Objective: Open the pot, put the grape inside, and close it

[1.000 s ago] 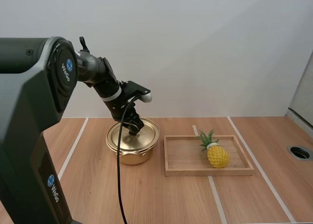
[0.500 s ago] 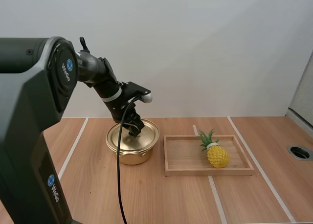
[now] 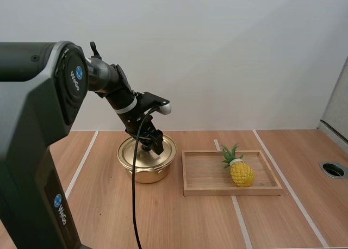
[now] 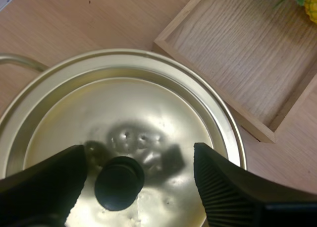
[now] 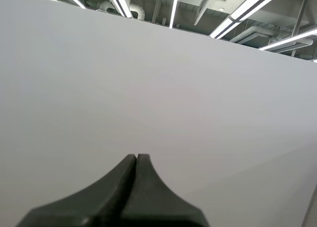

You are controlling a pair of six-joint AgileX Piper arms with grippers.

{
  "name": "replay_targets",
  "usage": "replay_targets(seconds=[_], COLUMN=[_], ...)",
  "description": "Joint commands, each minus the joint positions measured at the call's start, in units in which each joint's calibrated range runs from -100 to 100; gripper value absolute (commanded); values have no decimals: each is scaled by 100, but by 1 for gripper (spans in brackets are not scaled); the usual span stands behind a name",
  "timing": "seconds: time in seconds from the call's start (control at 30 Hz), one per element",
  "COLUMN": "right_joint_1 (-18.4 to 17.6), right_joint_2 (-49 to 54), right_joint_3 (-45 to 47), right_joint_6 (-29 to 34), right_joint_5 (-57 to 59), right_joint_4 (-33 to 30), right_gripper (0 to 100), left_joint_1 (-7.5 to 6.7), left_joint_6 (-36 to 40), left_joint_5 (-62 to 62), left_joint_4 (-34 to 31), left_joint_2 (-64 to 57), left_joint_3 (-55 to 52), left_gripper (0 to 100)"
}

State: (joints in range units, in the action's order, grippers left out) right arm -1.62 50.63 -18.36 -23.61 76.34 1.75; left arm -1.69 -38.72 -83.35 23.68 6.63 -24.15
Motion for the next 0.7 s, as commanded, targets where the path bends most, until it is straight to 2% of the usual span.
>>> replay_targets(seconds=[0.0, 0.23, 0.47, 0.67], right_joint_1=[24, 24, 24, 24], right_joint_2=[66, 66, 66, 66], right_joint_3=[-40, -40, -40, -40], right_joint_6=[7, 7, 7, 7], right_joint_5=[-47, -47, -47, -86], right_joint_4=[2, 2, 49, 99], right_gripper=[0, 0, 0, 0], left_joint_1=[-3, -3, -3, -3], left_joint_6=[84, 471, 628, 1052], left_joint_5=[74, 15, 60, 404], left_joint_4=[-94, -640, -680, -863], left_joint_2=[-295, -1075, -1892, -2484], left_joint_3=[108, 793, 1396, 1977], left_gripper=[100, 100, 100, 100])
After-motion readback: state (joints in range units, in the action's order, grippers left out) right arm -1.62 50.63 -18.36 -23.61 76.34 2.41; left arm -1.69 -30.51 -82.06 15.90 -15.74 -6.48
